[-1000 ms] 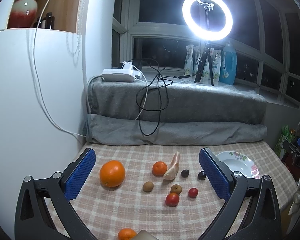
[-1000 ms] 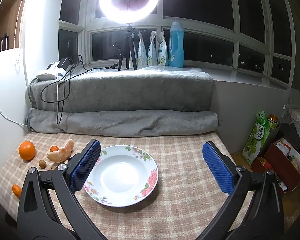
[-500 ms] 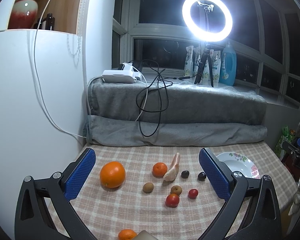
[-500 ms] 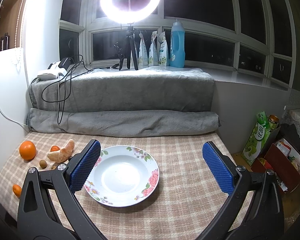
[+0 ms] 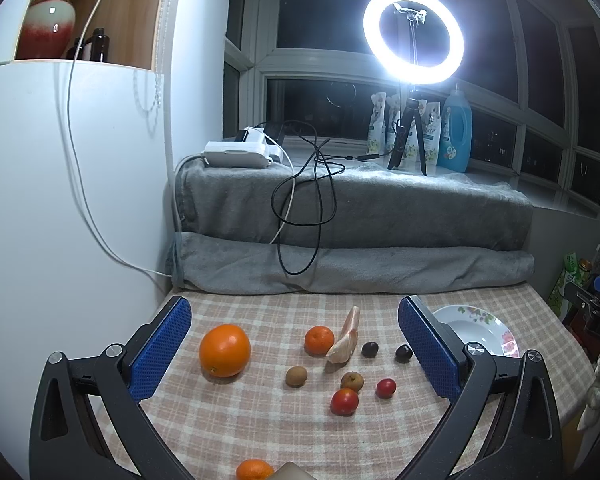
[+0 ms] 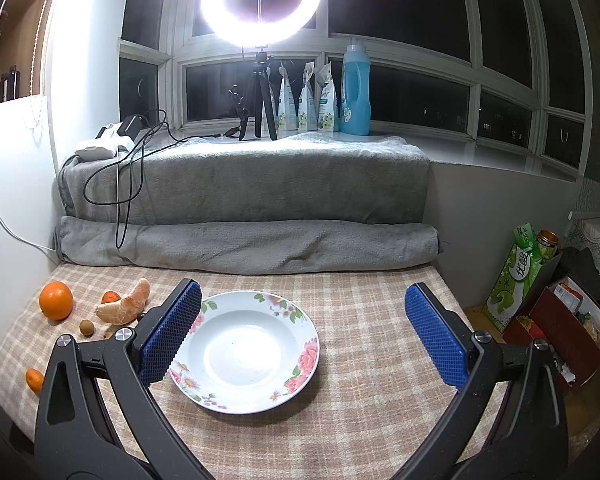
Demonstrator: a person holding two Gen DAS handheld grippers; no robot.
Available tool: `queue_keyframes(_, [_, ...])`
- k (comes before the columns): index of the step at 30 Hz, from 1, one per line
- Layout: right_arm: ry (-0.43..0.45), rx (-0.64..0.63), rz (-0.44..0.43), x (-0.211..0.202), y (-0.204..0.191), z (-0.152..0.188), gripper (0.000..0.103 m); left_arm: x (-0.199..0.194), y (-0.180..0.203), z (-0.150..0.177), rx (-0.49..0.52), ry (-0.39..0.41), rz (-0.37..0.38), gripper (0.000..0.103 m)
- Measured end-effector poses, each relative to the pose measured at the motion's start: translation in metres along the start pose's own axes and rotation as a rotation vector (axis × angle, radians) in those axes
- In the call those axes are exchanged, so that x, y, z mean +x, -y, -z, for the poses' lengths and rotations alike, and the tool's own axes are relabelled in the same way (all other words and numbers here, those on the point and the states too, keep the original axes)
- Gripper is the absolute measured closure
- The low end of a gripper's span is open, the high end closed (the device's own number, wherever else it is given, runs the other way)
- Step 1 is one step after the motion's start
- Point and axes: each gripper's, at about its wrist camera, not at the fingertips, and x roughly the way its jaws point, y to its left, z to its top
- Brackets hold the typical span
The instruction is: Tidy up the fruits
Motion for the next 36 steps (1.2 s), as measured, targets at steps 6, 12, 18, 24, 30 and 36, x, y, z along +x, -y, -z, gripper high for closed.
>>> queue_keyframes(6, [0.0,0.0,0.0,0.0,0.0,0.0,0.0,0.0,0.0,0.001,0.0,0.001,0.0,0.0])
queue_keyframes(12, [0.0,-0.002,-0.005,0.0,-0.007,-0.001,0.0,0.0,0.001,0.001,0.0,0.002,0.0,0.0])
queue_keyframes(18, [-0.002,-0.002,-0.008,0.001,-0.009,-0.001,0.0,0.001,0.001,0.0,-0.001,0.002,0.0,0.0])
queue_keyframes(24, [0.0,-0.007,-0.025,0.003,-0.012,0.001,0.0,0.001,0.001,0.0,-0.001,0.001,0.001,0.0])
queue_keyframes(30, [0.0,-0.018,-0.053,0.006,-0.015,0.0,0.0,0.003,-0.001,0.002,-0.006,-0.004,0.0,0.0])
queue_keyframes(36, [-0.006,-0.02,-0.104,0.012,-0.021,-0.002,0.0,0.007,-0.01,0.008,-0.015,-0.017,-0.005,0.0])
